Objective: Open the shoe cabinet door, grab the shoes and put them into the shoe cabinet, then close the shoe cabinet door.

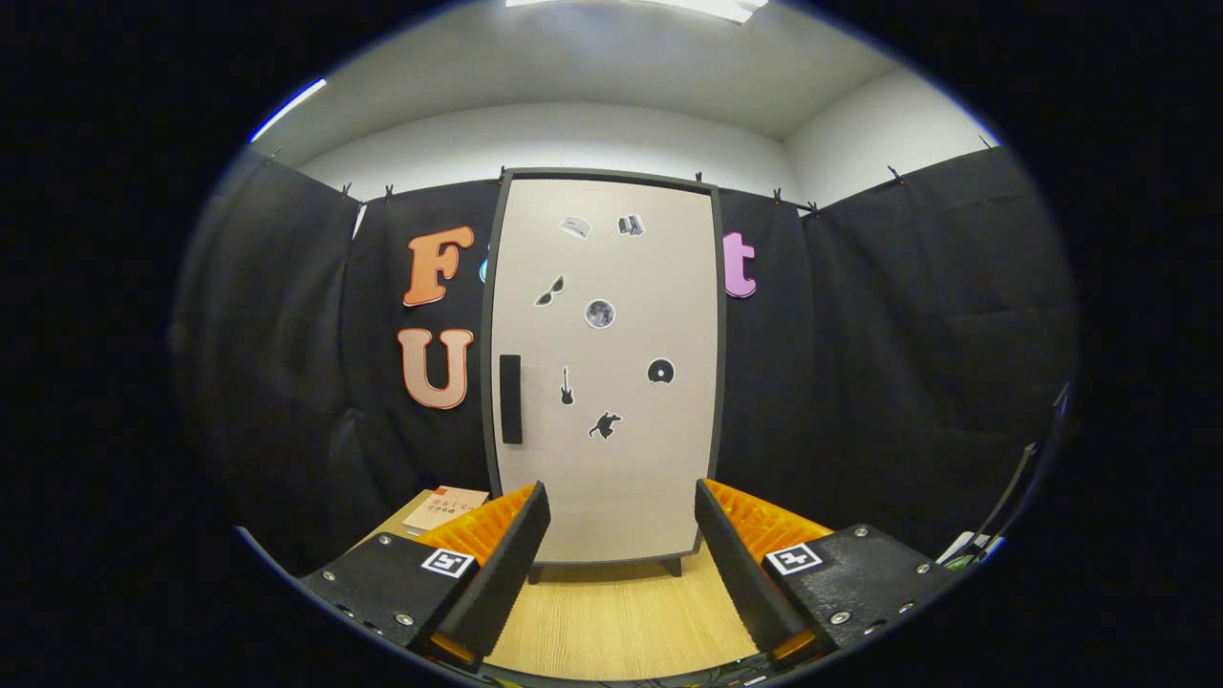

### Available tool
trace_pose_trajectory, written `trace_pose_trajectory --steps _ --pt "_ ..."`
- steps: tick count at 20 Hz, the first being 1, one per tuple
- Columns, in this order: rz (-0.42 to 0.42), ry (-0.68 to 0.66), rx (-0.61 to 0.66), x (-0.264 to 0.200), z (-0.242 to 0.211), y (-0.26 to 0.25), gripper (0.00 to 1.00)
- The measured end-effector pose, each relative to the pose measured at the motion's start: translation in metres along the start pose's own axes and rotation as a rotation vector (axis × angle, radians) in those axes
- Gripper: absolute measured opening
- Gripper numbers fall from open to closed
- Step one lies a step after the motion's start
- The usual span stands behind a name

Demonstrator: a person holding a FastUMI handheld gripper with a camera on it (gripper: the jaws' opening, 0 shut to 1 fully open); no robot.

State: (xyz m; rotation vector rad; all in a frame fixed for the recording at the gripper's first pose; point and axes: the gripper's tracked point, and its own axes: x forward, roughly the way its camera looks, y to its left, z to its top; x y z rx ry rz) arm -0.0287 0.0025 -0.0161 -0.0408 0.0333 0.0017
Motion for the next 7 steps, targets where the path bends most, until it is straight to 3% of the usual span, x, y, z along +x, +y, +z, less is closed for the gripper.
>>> trace_pose_trajectory --steps 7 --pt "0.002 -0.003 0.012 0.0024 0.0020 -0.0018 0.95"
